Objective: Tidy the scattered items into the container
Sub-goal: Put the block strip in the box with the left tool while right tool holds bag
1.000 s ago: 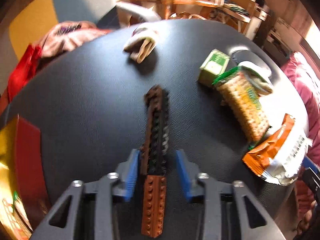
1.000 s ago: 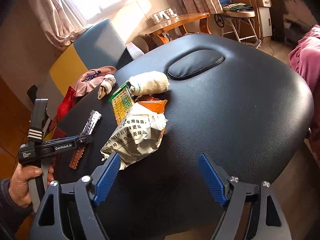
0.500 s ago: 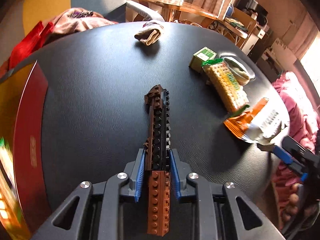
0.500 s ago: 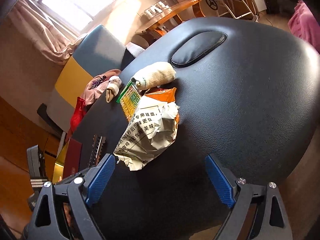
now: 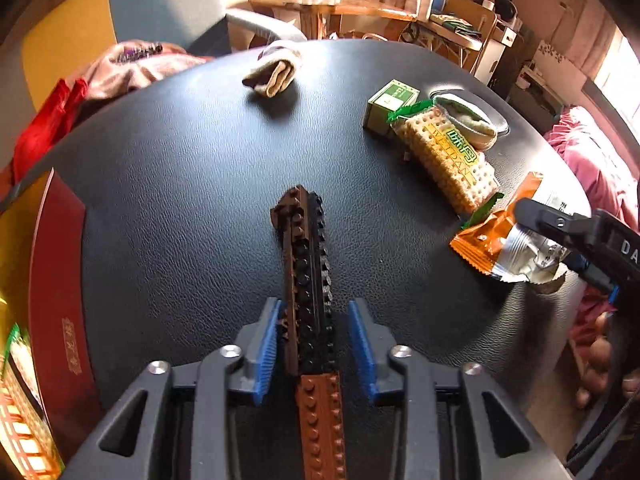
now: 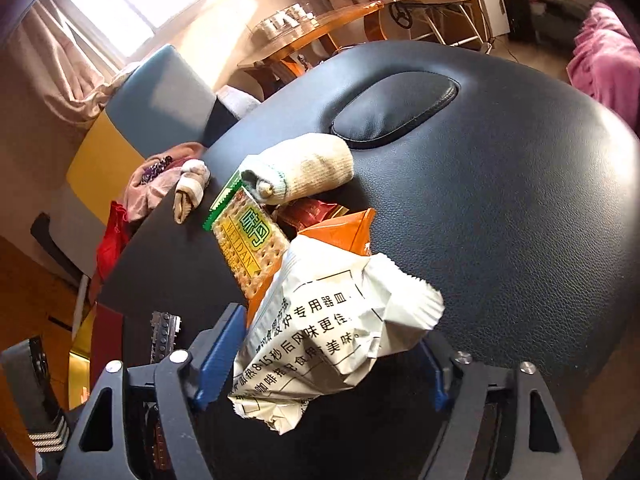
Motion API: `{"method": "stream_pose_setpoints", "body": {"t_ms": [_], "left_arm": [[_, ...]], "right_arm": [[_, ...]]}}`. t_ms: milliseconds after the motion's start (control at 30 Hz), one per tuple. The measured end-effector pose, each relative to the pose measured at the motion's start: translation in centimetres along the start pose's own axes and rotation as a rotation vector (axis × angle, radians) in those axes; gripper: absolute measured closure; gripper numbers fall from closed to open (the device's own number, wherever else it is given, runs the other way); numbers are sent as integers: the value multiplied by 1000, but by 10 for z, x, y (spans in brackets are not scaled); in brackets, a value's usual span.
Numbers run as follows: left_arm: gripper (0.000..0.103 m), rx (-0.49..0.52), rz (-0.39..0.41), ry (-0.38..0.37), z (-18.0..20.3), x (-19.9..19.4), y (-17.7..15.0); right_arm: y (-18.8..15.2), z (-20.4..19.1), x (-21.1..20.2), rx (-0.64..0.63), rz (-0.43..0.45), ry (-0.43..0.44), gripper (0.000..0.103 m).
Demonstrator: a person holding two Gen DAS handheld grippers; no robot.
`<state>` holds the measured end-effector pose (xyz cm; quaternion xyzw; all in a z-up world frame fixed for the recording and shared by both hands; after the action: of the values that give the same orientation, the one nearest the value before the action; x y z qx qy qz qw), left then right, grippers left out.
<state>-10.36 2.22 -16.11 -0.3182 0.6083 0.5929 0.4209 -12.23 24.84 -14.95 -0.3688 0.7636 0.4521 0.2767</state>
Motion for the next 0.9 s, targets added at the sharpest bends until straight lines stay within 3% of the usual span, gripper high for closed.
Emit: {"method": "stream_pose_setpoints", "body": {"t_ms": [233,533,900], "left_arm": [[79,-26,27,-22,-2,-4,-7],[79,-61,68,-102,-1,-27,-28],[79,-115,156,-143,-22,-72,-45]], "right_arm": [[-10,-20,2,-127,-3,-37,37],[-38,-34,-13,-184,-25,18,39],[-58,-43,-22,-230,-41,6,39]]}}
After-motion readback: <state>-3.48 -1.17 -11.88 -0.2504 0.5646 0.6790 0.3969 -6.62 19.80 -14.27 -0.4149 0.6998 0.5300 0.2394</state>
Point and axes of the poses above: each gripper's, at about its wrist camera, not at the fingertips, and x roughly the way its jaws point, z to its right, y to its top, the point moved 4 cm from there along x, roughly the way its jaws point
